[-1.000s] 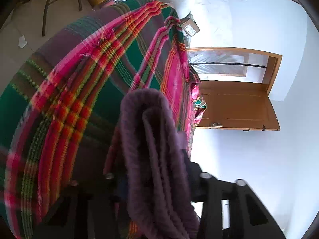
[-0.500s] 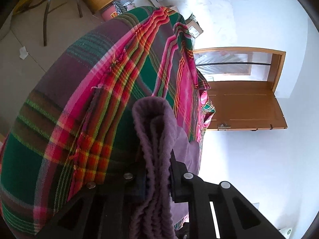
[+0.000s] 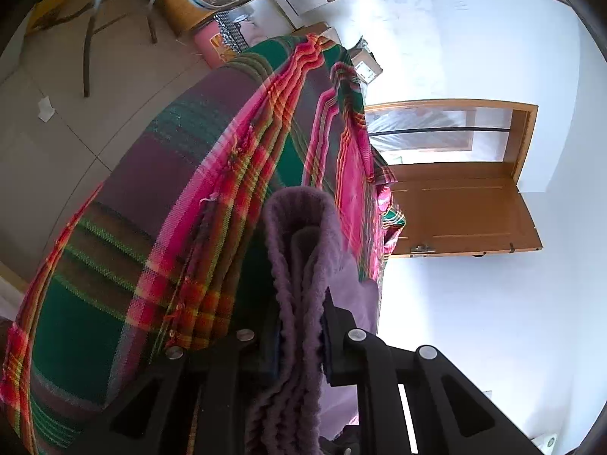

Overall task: Fold clothes
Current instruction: 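Carry the raised waistband with both grippers across the bed, folding the pants over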

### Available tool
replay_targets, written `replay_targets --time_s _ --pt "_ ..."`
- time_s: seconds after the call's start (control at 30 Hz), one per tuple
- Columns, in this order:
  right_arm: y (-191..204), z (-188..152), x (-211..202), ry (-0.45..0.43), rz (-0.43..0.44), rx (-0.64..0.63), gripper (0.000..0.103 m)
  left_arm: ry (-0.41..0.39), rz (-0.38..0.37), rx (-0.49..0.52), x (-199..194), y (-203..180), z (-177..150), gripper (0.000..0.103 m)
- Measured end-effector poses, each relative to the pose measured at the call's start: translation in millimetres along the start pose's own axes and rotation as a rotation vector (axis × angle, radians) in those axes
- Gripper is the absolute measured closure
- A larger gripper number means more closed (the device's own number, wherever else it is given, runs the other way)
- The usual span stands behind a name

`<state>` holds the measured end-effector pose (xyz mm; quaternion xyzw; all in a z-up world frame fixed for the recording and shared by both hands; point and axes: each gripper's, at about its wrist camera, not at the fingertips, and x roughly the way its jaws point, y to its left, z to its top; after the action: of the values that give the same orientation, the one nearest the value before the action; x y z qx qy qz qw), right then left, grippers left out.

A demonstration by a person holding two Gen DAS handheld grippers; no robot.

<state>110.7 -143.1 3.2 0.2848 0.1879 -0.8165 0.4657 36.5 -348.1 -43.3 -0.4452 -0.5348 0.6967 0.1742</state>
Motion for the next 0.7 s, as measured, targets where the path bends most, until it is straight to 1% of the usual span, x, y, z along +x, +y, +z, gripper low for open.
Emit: replay_targets --time_s 0.17,0.23,0.4,0.57,0.7 --pt "-5.3 0.0 -3.8 -0.020 0.010 0.024 0.087 0.002 0.015 0.012 -2.5 -5.1 0.2 0.087" --pt "-4.5 -1.8 -10.3 -0.038 0.009 0.028 0.087 -0.004 0.034 0.039 4.9 -17.7 -0.6 0.086" --pt "-3.9 -2.0 -28.3 -0.088 0.000 0.025 0.087 -0.018 0.051 0.087 1.9 -38.7 -5.1 0.086" --pt "-1.6 0.6 -42.4 -0.122 -0.007 0.024 0.088 -0.045 0.046 0.105 -3.7 -52.5 -10.6 0.087" --pt "3.8 2.2 -47.3 -0.127 -0.011 0.021 0.087 -0.057 0.041 0.095 -6.8 -53.8 -11.8 0.087"
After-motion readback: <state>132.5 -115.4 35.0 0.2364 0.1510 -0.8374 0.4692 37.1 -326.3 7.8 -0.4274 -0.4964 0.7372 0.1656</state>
